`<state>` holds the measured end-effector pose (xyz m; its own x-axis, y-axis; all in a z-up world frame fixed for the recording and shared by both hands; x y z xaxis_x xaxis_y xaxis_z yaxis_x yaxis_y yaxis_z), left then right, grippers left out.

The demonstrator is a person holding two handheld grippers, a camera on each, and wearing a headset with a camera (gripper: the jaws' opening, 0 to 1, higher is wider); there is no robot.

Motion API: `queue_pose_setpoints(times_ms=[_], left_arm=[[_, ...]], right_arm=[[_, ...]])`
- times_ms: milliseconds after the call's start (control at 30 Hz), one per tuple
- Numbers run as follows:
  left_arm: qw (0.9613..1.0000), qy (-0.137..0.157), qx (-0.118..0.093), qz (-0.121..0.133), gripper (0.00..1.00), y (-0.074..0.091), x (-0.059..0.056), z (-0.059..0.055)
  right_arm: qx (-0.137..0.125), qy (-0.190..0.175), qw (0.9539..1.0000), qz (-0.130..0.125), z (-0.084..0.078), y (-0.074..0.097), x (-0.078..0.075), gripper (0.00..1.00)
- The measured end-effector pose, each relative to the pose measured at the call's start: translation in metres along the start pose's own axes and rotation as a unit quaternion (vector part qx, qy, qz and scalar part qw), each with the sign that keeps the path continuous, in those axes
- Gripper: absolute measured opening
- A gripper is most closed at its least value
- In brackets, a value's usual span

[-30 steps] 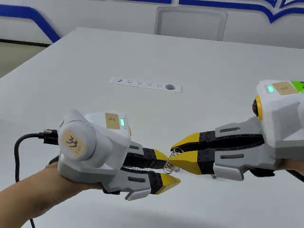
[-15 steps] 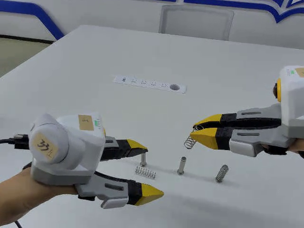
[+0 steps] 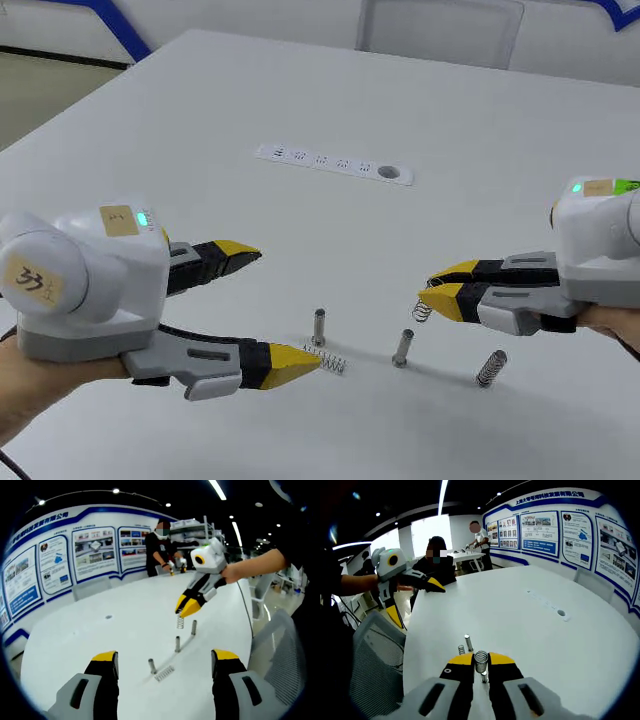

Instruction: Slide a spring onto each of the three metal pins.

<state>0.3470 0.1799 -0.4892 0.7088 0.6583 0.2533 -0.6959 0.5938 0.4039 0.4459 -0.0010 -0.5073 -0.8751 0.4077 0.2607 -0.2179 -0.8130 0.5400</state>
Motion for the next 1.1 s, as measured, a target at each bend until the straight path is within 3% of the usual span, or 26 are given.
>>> queue_pose_setpoints(times_ms=[233,467,600,733,1100], left_arm=[[0.9999,0.014,0.009,0.000,0.91,-0.005,-0.004,-0.006],[0.9996,0.020,0.017,-0.001,0.92,-0.003,-0.007,-0.011],[0.9993,0.035,0.005,0.007,0.93,-0.001,-0.003,-0.010],[0.9996,0.020,0.020,0.005,0.92,0.001,-0.003,-0.012],[0.9988,0.026,0.040,0.013,0.91,0.004,-0.004,-0.022]], right_arm=[[0.013,-0.002,0.9999,0.002,-0.006,-0.011,-0.005,0.10],[0.029,-0.005,0.9996,-0.003,-0.011,-0.017,-0.006,0.11],[0.038,0.002,0.9992,-0.007,-0.016,-0.020,-0.009,0.11],[0.041,0.008,0.9991,-0.008,-0.020,-0.025,-0.009,0.11],[0.069,0.042,0.9963,-0.029,-0.041,-0.041,-0.013,0.11]])
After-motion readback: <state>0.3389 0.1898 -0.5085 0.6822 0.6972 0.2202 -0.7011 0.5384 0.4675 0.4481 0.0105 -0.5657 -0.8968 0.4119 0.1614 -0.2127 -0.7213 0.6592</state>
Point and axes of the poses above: the centre of the closed fingertips' face, and the gripper's own axes: y roughly backward along the fingers, x roughly to its left, z roughly out of its top, the point moved 6 cm from there along y, roughly backward along the fingers, and after that the axes turned 14 degrees about -y, right-handed, at the moved point
